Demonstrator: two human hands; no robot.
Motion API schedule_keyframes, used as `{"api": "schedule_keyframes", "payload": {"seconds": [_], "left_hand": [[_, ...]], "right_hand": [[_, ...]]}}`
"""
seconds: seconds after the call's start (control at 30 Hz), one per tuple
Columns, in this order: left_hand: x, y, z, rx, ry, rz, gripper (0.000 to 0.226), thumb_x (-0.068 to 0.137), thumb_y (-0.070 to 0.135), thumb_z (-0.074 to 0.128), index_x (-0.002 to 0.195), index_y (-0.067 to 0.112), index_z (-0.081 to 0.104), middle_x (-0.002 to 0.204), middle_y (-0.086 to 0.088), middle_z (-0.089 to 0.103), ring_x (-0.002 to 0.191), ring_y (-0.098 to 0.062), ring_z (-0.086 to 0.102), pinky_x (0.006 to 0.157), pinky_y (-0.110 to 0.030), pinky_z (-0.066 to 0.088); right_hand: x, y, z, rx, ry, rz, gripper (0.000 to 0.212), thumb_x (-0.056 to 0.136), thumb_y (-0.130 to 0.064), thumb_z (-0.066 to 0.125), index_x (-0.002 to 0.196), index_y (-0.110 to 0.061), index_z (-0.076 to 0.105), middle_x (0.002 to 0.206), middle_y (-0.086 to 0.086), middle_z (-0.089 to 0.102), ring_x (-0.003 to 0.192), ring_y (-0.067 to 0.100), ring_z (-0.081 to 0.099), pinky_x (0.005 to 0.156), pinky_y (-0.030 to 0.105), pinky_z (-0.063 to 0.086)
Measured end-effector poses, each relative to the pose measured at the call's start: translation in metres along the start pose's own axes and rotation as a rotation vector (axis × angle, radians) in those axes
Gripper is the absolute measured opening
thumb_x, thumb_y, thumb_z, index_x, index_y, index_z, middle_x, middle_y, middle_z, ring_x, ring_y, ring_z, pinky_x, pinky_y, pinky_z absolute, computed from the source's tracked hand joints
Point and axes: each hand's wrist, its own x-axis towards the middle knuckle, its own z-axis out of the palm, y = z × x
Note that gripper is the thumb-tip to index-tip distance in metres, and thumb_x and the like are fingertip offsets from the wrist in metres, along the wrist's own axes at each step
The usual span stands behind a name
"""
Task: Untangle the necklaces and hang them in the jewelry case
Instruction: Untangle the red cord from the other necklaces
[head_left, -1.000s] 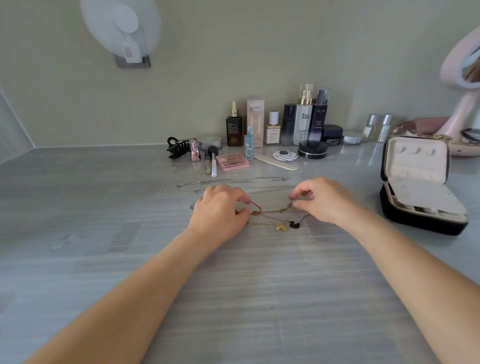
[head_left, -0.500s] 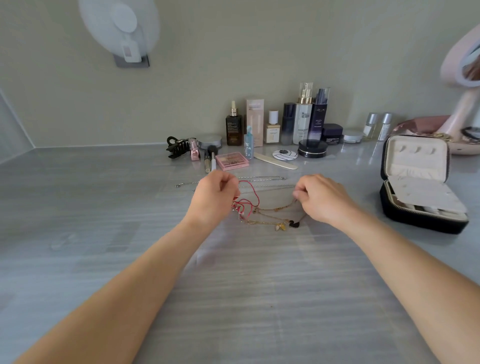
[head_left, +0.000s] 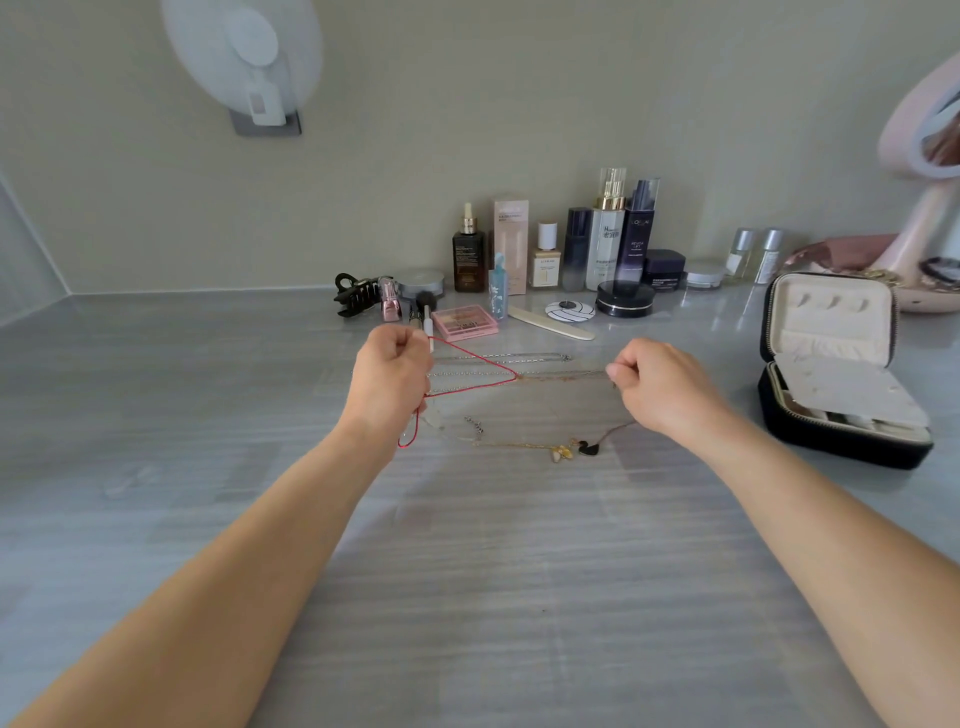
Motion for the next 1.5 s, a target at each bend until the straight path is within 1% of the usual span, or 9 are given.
{"api": "schedule_keyframes", "payload": {"seconds": [0.17, 0.37, 0.47, 0.63, 0.77, 0.97, 1.1, 1.2, 1.5], "left_hand": [[-0.003, 0.0, 0.002, 0.017, -0.022, 0.022, 0.025, 0.095, 0.014, 0.036, 0.071, 0.015, 0.042, 0.064, 0.0, 0.045, 0.047, -0.013, 0.031, 0.048, -0.027, 0.033], [-0.003, 0.0, 0.002, 0.034, -0.037, 0.038, 0.022, 0.097, 0.017, 0.036, 0.078, 0.013, 0.046, 0.071, 0.001, 0.055, 0.045, -0.009, 0.033, 0.049, -0.027, 0.034], [-0.003, 0.002, 0.0, 0.017, -0.022, 0.044, 0.02, 0.097, 0.017, 0.036, 0.081, 0.011, 0.048, 0.071, 0.002, 0.056, 0.037, -0.004, 0.033, 0.049, -0.028, 0.034], [-0.005, 0.01, -0.002, -0.071, -0.004, 0.084, 0.018, 0.097, 0.015, 0.035, 0.089, 0.005, 0.048, 0.068, 0.004, 0.055, 0.035, -0.003, 0.03, 0.047, -0.024, 0.033], [-0.001, 0.004, -0.003, -0.032, 0.011, 0.074, 0.017, 0.097, 0.016, 0.036, 0.087, 0.011, 0.048, 0.069, 0.003, 0.057, 0.035, -0.003, 0.031, 0.049, -0.027, 0.032], [-0.001, -0.002, -0.004, 0.362, -0.176, 0.199, 0.02, 0.094, 0.014, 0.038, 0.075, 0.019, 0.045, 0.066, 0.002, 0.057, 0.038, -0.003, 0.038, 0.038, -0.015, 0.031], [-0.005, -0.006, -0.006, 0.702, -0.307, 0.26, 0.013, 0.093, 0.017, 0.038, 0.084, 0.017, 0.047, 0.08, -0.005, 0.064, 0.062, -0.02, 0.05, 0.059, -0.033, 0.045], [-0.004, -0.008, -0.01, 0.85, -0.298, 0.274, 0.011, 0.094, 0.02, 0.037, 0.086, 0.017, 0.045, 0.083, -0.006, 0.063, 0.076, -0.031, 0.054, 0.07, -0.04, 0.048], [0.008, -0.022, -0.018, 1.098, -0.097, 0.242, 0.012, 0.093, 0.013, 0.036, 0.096, 0.01, 0.047, 0.077, -0.007, 0.055, 0.071, -0.032, 0.048, 0.057, -0.033, 0.032]], "right_hand": [[-0.004, -0.003, 0.004, -0.063, -0.031, -0.007, 0.015, 0.093, -0.023, 0.046, 0.093, -0.018, 0.06, 0.109, 0.003, 0.064, 0.1, 0.027, 0.057, 0.085, 0.037, 0.046], [-0.024, -0.035, 0.01, 0.12, -0.113, -0.279, 0.022, 0.082, -0.041, 0.062, 0.085, -0.02, 0.066, 0.086, -0.003, 0.061, 0.082, 0.018, 0.058, 0.073, 0.031, 0.046], [-0.03, -0.05, 0.02, 0.035, -0.169, -0.348, 0.027, 0.079, -0.047, 0.064, 0.088, -0.022, 0.066, 0.09, -0.002, 0.06, 0.087, 0.019, 0.059, 0.078, 0.031, 0.046], [-0.03, -0.059, 0.028, 0.029, -0.175, -0.401, 0.017, 0.086, -0.034, 0.059, 0.091, -0.02, 0.066, 0.097, 0.002, 0.062, 0.092, 0.023, 0.059, 0.077, 0.03, 0.042], [-0.026, -0.055, 0.017, 0.323, -0.218, -0.285, 0.018, 0.089, -0.027, 0.056, 0.075, -0.02, 0.063, 0.072, -0.004, 0.06, 0.072, 0.017, 0.055, 0.068, 0.026, 0.039], [-0.021, -0.047, -0.004, 0.788, -0.169, -0.073, 0.025, 0.089, -0.016, 0.052, 0.069, -0.022, 0.065, 0.057, 0.001, 0.032, 0.054, 0.015, 0.03, 0.058, 0.028, 0.031], [-0.019, -0.04, -0.009, 0.835, -0.143, 0.018, 0.024, 0.087, -0.013, 0.051, 0.067, -0.018, 0.063, 0.054, -0.002, 0.033, 0.05, 0.013, 0.029, 0.054, 0.025, 0.03], [-0.018, -0.035, -0.01, 0.873, -0.148, 0.074, 0.021, 0.086, -0.014, 0.05, 0.07, -0.015, 0.063, 0.054, -0.003, 0.037, 0.048, 0.012, 0.032, 0.054, 0.026, 0.032], [-0.014, -0.026, -0.022, 0.99, -0.09, 0.098, 0.017, 0.085, -0.016, 0.054, 0.071, -0.012, 0.063, 0.044, -0.01, 0.028, 0.044, 0.011, 0.023, 0.051, 0.025, 0.026]]}}
